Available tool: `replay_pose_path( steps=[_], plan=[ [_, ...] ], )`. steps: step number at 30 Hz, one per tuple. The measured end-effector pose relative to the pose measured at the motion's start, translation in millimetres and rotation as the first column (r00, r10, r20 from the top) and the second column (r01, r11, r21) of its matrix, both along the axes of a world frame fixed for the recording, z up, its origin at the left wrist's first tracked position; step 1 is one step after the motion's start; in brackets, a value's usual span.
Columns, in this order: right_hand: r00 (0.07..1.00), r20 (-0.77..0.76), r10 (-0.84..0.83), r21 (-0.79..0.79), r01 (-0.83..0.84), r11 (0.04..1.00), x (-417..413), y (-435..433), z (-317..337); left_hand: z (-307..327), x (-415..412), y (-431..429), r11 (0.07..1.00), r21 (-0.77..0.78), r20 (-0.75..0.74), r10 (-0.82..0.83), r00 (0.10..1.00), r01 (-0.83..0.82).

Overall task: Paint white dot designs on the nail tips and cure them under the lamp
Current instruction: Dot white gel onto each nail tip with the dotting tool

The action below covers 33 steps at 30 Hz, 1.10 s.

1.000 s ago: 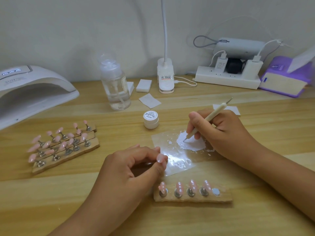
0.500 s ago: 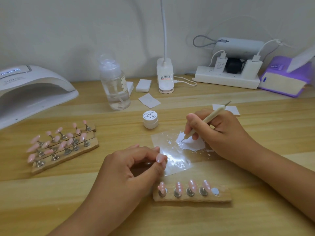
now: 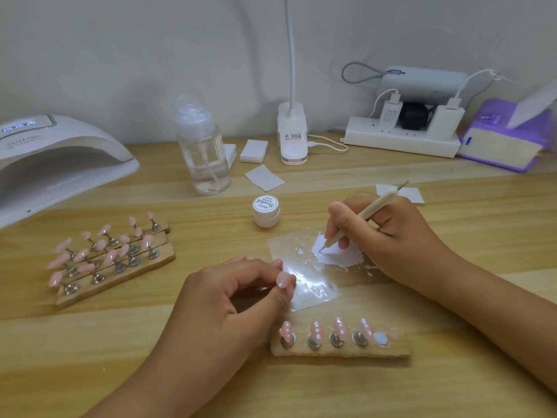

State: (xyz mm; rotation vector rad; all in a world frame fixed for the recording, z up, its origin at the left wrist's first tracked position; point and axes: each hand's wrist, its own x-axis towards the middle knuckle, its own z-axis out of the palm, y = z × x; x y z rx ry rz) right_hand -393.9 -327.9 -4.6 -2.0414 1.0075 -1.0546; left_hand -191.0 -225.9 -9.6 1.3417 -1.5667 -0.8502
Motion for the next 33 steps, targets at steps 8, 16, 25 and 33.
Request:
replay_pose_path(
  steps=[8,16,25,33],
  plan=[
    [0.999,-0.04,0.001,-0.077,-0.004,0.997,-1,-3,-1,-1,0,0,1.0,-0.002,-0.001,-0.002,1.0,0.002],
    [0.999,-0.033,-0.001,-0.041,-0.001,0.999,-1,-2,0,-3,0,0,1.0,0.002,-0.016,0.002,1.0,-0.002],
    [0.999,0.0,-0.037,0.018,0.037,0.999,-2,-1,0,-2,0,0,1.0,0.002,-0.01,0.001,1.0,-0.001],
    [0.969,0.226,-0.101,-0.145,0.136,0.98,-5,7,8,0,0,2,0.997,-0.072,-0.092,-0.012,0.996,0.006]
  ],
)
